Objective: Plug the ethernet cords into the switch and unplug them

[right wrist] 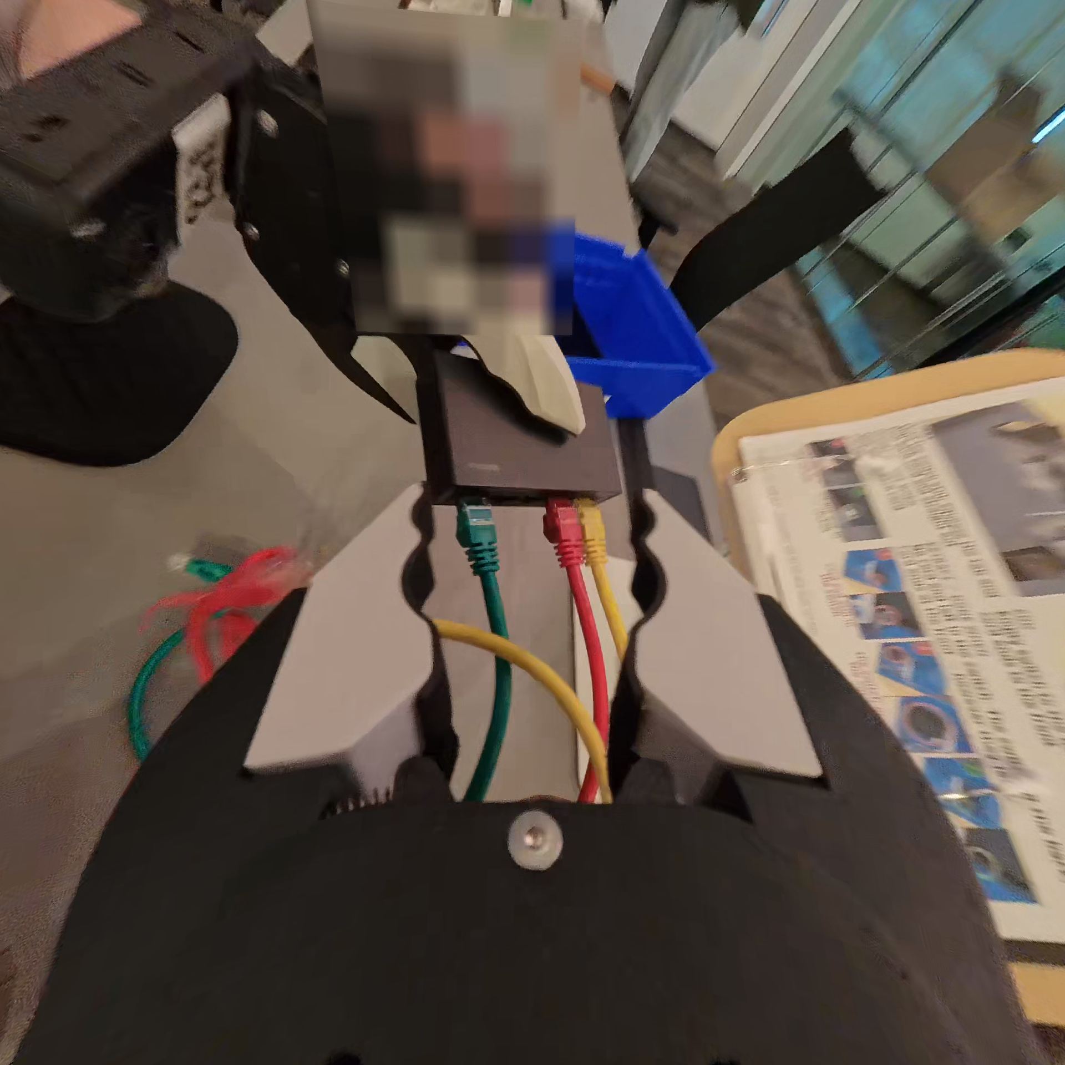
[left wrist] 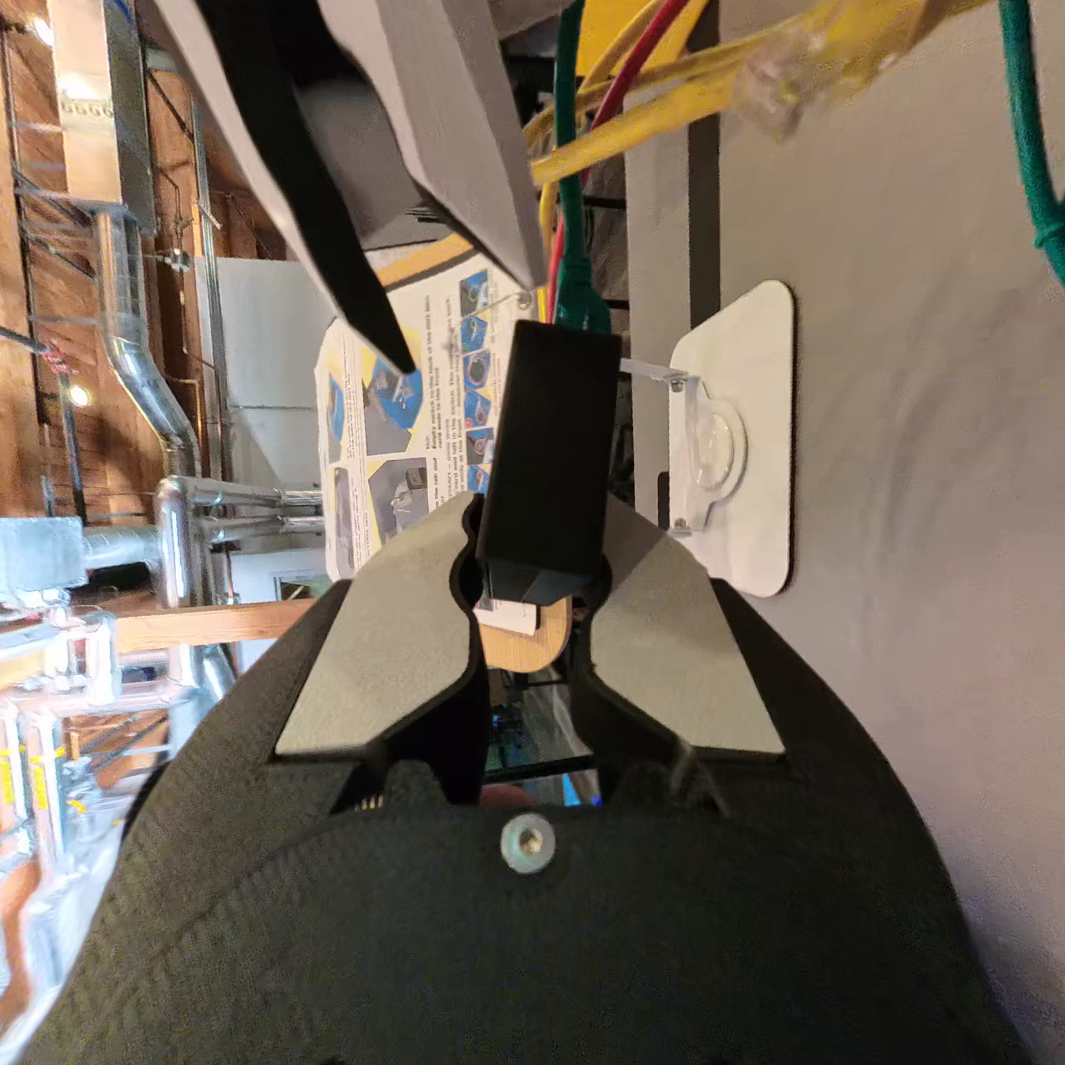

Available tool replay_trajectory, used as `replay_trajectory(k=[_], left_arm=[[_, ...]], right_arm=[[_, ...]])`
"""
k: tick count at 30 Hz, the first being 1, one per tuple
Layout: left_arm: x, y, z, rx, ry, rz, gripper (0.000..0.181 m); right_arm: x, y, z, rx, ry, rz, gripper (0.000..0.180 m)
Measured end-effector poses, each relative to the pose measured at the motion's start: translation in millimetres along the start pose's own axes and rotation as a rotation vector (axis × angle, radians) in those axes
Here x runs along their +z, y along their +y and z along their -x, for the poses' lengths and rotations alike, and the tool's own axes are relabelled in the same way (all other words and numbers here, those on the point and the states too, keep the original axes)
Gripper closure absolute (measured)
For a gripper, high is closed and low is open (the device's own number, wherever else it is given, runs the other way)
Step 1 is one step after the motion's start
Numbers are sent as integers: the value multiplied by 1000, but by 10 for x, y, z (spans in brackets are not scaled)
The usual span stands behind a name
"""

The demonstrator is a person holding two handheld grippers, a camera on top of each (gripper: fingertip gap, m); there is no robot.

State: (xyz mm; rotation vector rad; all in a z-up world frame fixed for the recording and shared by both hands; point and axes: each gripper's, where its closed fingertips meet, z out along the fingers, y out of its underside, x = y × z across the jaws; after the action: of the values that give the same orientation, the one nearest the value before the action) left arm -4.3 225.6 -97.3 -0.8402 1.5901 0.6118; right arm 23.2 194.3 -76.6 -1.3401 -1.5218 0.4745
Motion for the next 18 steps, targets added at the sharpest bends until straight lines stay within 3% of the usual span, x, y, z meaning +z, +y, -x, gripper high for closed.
replay_trajectory(k=[3,9,18], left_arm=[[102,-59,96,-87,63,-41,150],[261,-160,261,-249,139,-125,150],[343,73,94,-399,203,-93,150]], right_arm=[[-206,-135,-78,-49,69,-55,141],[-475,-201,-211,-132,204,-38,177],[-573,-292,-216,-205,277,23,168]])
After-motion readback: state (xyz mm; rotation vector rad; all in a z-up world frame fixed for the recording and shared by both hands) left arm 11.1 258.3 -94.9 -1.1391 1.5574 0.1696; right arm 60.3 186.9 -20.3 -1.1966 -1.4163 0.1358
